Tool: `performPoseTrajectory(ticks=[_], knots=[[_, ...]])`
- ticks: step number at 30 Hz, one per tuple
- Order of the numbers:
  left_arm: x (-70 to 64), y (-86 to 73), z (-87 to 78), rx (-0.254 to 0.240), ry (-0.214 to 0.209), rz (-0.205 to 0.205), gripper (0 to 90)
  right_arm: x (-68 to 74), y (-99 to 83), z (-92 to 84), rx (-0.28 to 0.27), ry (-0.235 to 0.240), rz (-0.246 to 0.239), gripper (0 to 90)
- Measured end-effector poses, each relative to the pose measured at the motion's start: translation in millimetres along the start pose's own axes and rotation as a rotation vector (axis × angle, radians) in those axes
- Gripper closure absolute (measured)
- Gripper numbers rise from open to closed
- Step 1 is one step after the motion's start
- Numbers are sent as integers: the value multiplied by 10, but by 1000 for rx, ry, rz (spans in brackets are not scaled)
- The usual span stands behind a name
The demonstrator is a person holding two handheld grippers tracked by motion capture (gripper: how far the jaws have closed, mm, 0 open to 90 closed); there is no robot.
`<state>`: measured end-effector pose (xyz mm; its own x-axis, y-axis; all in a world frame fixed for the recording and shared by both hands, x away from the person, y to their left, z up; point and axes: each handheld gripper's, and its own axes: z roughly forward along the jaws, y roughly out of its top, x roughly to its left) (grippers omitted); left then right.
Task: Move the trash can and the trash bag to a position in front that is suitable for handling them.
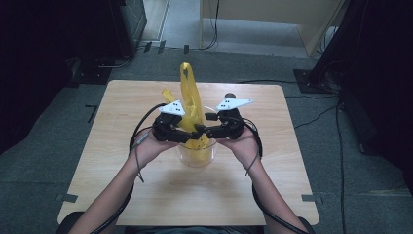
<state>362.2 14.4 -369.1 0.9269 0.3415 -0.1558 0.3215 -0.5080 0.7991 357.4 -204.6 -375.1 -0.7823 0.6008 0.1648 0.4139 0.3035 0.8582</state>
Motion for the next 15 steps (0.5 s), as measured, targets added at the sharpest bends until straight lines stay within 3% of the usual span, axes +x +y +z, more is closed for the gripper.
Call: performPoseTrajectory(ticks=[4, 7, 9, 12, 15], knots=[[-3, -2, 17, -2, -36, -4, 594, -1, 20, -74, -62, 28, 0, 390], [-35, 3, 51, 11, -56, 9, 583, 24, 47, -90, -105, 83, 8, 400], [-53, 6, 66, 16, -56, 19, 569, 43, 48, -86, -117, 99, 10, 499], [-45, 2, 61, 20, -56, 12, 549, 41, 27, -89, -116, 82, -9, 669], [-17, 1, 32, 9, -59, -6, 525, -14, 0, -119, -126, 77, 14, 772]])
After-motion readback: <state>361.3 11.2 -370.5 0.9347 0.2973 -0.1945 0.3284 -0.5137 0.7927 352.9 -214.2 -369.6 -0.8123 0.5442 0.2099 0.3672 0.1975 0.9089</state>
